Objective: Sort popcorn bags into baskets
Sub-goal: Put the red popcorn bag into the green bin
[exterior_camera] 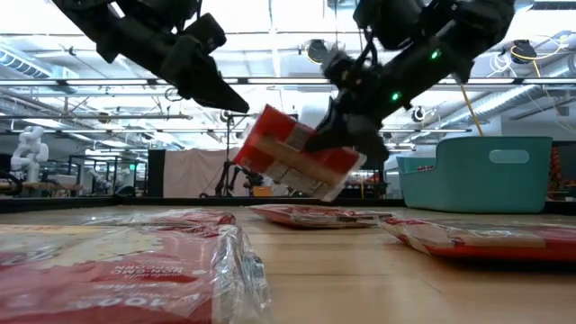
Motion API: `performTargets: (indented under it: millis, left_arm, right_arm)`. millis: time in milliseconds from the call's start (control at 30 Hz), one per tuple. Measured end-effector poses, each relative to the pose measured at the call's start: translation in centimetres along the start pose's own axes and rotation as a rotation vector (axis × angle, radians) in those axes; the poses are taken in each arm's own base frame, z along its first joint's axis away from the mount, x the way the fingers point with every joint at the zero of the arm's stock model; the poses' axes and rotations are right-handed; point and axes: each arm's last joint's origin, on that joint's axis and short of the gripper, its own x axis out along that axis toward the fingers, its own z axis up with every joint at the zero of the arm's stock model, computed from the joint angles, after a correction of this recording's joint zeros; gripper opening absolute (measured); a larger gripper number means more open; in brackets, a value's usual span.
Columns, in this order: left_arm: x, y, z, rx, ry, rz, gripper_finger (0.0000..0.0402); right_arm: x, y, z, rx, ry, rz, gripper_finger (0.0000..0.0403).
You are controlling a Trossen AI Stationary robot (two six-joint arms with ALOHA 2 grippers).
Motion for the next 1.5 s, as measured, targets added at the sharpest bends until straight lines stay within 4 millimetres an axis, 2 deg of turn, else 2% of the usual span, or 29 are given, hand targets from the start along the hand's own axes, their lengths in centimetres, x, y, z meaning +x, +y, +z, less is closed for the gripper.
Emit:
performTargets:
  millis: [167,333,433,600,700,867,967,1067,1167,1267,1367,1500]
  left_arm:
    - [-0.5,0.4,-0.2,-0.031,0.027,-0.002,0.0129]
    - [-0.3,0.4,0.1,-0.109,-0.036,-0.251,0.0129]
    - [-0.4,0.1,0.3,-0.113,-0.057,-0.317,0.0130]
    - [0.6,0.3,-0.4,-0.126,-0.025,-0.315,0.0136]
    - [1.6,1.1,-0.7,-0.173,-0.041,-0.289,0.0170]
    - [2.6,3.0,-0.9,-0.248,-0.101,-0.240,0.0269]
    - [3.4,4.0,-1.3,-0.279,-0.091,-0.329,0.0321]
    - [4.9,4.5,-1.4,-0.308,-0.075,-0.456,0.0342]
    - [6.8,4.6,-2.1,-0.331,-0.019,-0.496,0.0338]
    - [8.5,4.6,-2.6,-0.329,0.019,-0.571,0.0314]
    - [9.6,4.4,-2.8,-0.297,0.011,-0.715,0.0276]
    - [10.1,4.1,-2.5,-0.244,-0.024,-0.833,0.0199]
  right_arm:
    - [-1.7,0.1,1.4,-0.169,-0.105,0.069,0.0008]
    - [-2.2,0.5,2.2,-0.442,-0.302,0.208,0.0008]
    - [-2.3,0.7,2.2,-0.566,-0.320,0.196,0.0008]
    - [-2.6,0.8,2.9,-0.716,-0.408,0.154,0.0008]
    - [-2.8,0.8,3.3,-0.747,-0.522,0.176,0.0008]
    - [-2.8,1.0,3.4,-0.801,-0.590,0.207,0.0008]
    - [-2.8,1.0,3.3,-0.855,-0.595,0.196,0.0008]
    - [-2.6,0.8,3.1,-0.895,-0.588,0.187,0.0008]
    - [-2.5,0.5,2.9,-0.926,-0.582,0.178,0.0008]
    - [-2.3,0.4,2.7,-0.935,-0.572,0.189,0.0008]
    - [-2.3,0.5,2.6,-0.943,-0.567,0.195,0.0009]
    - [-2.3,0.5,2.5,-0.943,-0.551,0.206,0.0009]
